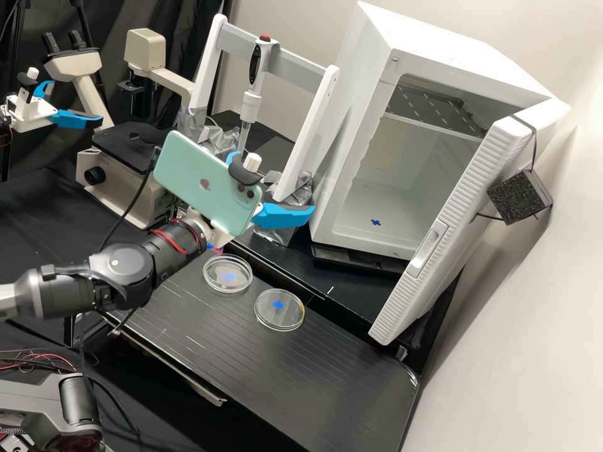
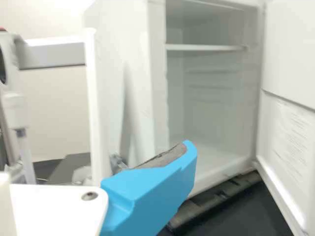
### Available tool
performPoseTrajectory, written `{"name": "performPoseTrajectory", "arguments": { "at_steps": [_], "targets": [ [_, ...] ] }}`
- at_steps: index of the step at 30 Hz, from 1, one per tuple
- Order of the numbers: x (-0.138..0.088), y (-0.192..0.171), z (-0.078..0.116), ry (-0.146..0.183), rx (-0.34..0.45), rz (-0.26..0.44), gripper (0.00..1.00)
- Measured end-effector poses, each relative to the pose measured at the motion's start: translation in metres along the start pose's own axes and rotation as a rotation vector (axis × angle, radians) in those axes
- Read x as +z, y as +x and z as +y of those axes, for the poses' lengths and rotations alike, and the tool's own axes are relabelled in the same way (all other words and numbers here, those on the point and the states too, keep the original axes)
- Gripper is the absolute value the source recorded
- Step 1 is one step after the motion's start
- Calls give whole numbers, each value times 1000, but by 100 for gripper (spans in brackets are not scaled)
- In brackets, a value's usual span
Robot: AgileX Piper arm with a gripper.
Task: Use the pipette
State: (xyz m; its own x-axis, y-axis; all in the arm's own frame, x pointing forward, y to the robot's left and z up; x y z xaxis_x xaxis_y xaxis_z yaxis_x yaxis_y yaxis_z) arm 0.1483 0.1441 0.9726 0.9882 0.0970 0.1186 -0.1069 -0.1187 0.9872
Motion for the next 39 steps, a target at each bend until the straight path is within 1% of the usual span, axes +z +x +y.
{"name": "performPoseTrajectory", "arguments": {
  "at_steps": [1, 2, 3, 5, 6, 8, 13, 16, 20, 22, 24, 25, 26, 28, 31, 33, 35, 36, 39],
  "targets": [
    [-4, 3, 1, -6, -3, 11, 100],
    [-10, 5, 3, -21, -2, 24, 100],
    [-17, 7, 4, -45, -2, 39, 100],
    [-30, 11, 5, -77, -3, 71, 100],
    [-35, 12, 7, -90, 1, 80, 100],
    [-49, 14, 7, -109, -7, 123, 100],
    [-69, 23, 3, -93, -54, 188, 100],
    [-71, 29, -2, -94, -76, 187, 100],
    [-67, 43, -15, -78, -111, 139, 100],
    [-57, 49, -26, -62, -147, 99, 100],
    [-48, 51, -34, -48, -172, 70, 100],
    [-41, 51, -38, -45, -181, 48, 100],
    [-34, 49, -41, -35, -187, 26, 100],
    [-21, 45, -43, -25, -182, -15, 100],
    [-3, 32, -42, -2, -150, -74, 100],
    [4, 24, -40, 8, -128, -88, 100],
    [8, 17, -38, 9, -110, -91, 100],
    [9, 14, -36, 15, -100, -90, 100],
    [10, 11, -34, 13, -93, -78, 100]
  ]
}}
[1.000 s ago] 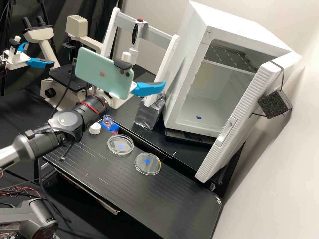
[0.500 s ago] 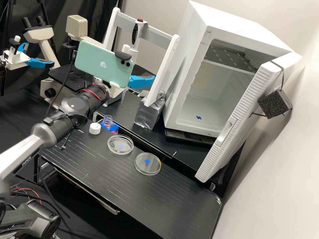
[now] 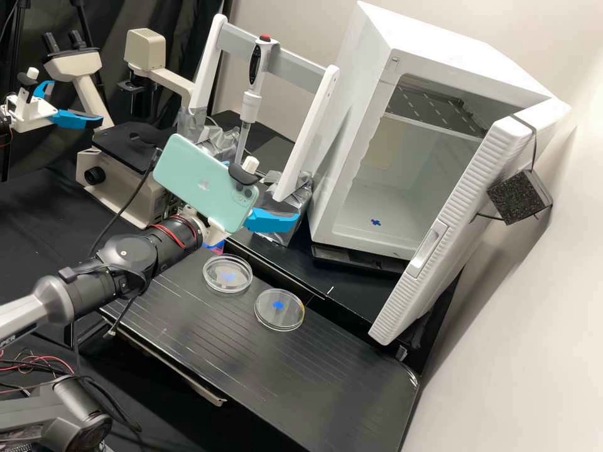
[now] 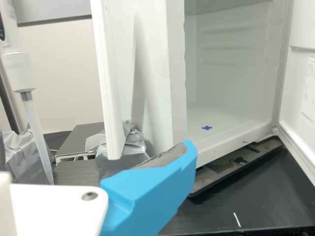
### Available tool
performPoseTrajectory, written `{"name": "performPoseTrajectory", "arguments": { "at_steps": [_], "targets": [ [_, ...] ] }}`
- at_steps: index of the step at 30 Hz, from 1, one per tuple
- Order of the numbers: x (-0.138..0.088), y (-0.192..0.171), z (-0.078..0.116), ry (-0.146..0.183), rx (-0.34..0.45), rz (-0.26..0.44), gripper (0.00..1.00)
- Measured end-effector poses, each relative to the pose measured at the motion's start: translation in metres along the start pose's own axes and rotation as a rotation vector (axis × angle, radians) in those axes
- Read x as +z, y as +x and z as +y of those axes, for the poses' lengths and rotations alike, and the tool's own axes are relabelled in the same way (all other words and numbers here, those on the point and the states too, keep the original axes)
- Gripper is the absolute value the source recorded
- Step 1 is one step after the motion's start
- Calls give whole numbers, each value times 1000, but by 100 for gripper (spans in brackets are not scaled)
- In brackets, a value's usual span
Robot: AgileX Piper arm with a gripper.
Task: Use the pipette
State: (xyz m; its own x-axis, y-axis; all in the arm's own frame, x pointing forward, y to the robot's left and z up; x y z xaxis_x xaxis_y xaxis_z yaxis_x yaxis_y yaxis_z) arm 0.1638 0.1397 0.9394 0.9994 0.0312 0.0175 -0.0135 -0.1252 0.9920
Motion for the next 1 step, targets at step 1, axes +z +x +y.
{"name": "performPoseTrajectory", "arguments": {
  "at_steps": [1],
  "targets": [
    [0, 0, 1, 0, 1, 1, 100]
  ]
}}
